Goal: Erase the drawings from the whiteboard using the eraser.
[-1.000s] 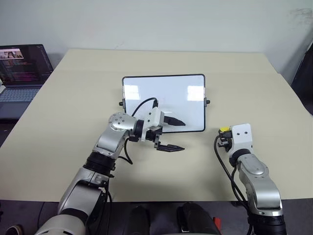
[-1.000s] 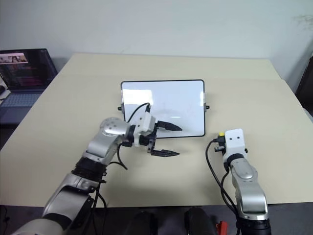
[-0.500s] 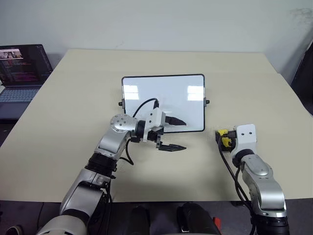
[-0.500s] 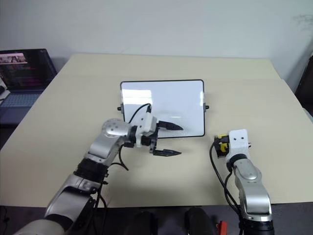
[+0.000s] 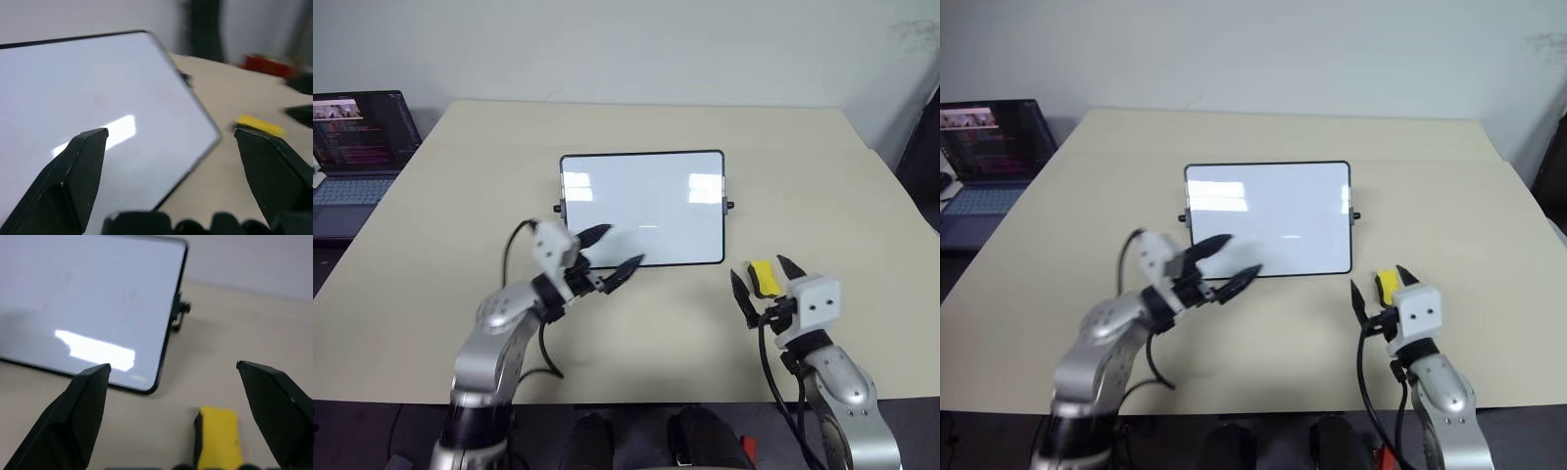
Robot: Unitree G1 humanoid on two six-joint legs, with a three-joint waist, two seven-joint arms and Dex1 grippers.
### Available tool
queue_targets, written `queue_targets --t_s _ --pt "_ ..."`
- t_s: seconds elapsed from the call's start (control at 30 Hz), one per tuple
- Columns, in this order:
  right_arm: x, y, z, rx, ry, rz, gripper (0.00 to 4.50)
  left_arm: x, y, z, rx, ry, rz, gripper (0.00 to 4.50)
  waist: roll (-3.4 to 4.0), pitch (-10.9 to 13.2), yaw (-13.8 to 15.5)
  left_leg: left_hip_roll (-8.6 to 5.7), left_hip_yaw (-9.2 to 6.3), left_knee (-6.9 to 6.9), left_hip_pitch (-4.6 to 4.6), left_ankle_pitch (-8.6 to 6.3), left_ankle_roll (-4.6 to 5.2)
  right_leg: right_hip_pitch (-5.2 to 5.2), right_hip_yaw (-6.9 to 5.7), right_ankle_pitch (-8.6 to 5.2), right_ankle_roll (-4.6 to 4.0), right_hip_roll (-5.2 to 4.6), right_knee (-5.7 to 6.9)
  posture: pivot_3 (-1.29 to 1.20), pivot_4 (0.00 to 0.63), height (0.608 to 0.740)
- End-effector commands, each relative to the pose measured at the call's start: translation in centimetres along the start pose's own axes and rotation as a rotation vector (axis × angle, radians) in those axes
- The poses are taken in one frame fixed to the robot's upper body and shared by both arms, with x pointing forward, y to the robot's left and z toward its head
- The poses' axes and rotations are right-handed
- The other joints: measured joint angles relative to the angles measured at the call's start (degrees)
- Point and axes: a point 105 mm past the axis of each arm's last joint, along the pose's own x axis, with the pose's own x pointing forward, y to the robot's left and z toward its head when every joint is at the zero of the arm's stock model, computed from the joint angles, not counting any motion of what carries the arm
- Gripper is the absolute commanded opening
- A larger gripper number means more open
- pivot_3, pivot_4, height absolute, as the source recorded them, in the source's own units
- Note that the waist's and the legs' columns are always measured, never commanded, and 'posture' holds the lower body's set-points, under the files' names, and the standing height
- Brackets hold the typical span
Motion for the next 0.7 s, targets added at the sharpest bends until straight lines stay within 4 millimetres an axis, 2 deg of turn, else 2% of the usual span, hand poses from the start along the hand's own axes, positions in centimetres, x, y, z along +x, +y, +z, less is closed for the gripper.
queue_targets --t_s 0.03,0.07,0.1,0.17,0.23,0.37,0.53,0.63,0.7 --pt "-0.7 -2.4 0.4 0.039 -0.093 -0.075 4.46 -2.0 3.5 1.4 0.141 -0.071 0.353 4.50 0.00 0.01 0.15 -0.03 0.03 0.02 0.01 0.00 0.00 0.00 -0.02 0.00 0.00 0.01 0.05 0.00 0.150 0.740" --pt "-0.9 -2.7 0.2 0.056 -0.102 -0.080 4.46 -2.8 4.3 1.5 0.178 -0.077 0.438 4.50 -0.01 0.01 0.18 -0.05 0.05 0.02 0.02 0.00 0.00 0.00 -0.04 0.00 0.00 0.01 0.04 0.00 0.150 0.740" --pt "-0.9 -3.3 0.0 0.061 -0.107 -0.082 4.46 -2.7 4.5 1.6 0.197 -0.082 0.481 4.50 -0.01 0.01 0.24 -0.05 0.05 0.05 0.02 0.01 0.00 0.01 -0.04 0.01 0.00 0.01 0.06 0.00 0.150 0.740" --pt "-0.9 -3.6 -0.8 0.066 -0.096 -0.057 4.46 -4.5 5.8 1.6 0.229 -0.085 0.618 4.50 -0.03 -0.01 0.26 -0.09 0.08 0.08 0.05 0.02 0.01 0.06 -0.02 0.03 0.03 0.02 0.08 0.00 0.150 0.740" --pt "-0.8 -3.6 -1.0 0.090 -0.103 -0.051 4.46 -7.2 7.6 1.2 0.255 -0.060 0.769 4.50 -0.04 -0.02 0.15 -0.08 0.13 0.08 0.20 0.02 0.01 0.17 0.02 0.04 0.03 0.02 0.08 0.00 0.150 0.740" --pt "-0.5 -5.5 -1.0 0.103 -0.112 -0.104 4.46 -8.6 9.1 1.2 0.324 -0.035 0.891 4.50 -0.03 -0.02 0.17 -0.08 0.13 0.03 0.24 0.02 0.01 0.17 0.00 0.01 0.00 0.11 0.09 0.00 0.150 0.740" --pt "-0.7 -6.7 -1.4 0.107 -0.092 -0.162 4.46 -9.5 9.4 0.5 0.294 -0.008 0.966 4.50 -0.07 -0.05 0.39 -0.07 0.14 0.03 0.20 0.01 0.00 0.18 0.01 0.01 0.00 0.07 0.06 0.00 0.150 0.740" --pt "-0.1 -6.9 -0.4 0.100 -0.115 -0.160 4.46 -9.1 9.3 0.1 0.269 0.000 0.968 4.50 -0.07 -0.05 0.32 -0.04 0.17 0.03 0.18 0.01 0.00 0.17 0.05 0.02 0.00 0.01 0.04 0.00 0.150 0.740" --pt "0.4 -6.7 -0.4 0.103 -0.099 -0.124 4.46 -8.7 9.4 -0.2 0.258 0.004 0.970 4.50 -0.07 -0.05 0.31 -0.06 0.18 0.04 0.18 0.01 0.00 0.18 0.05 0.02 0.01 0.01 0.05 0.00 0.150 0.740"
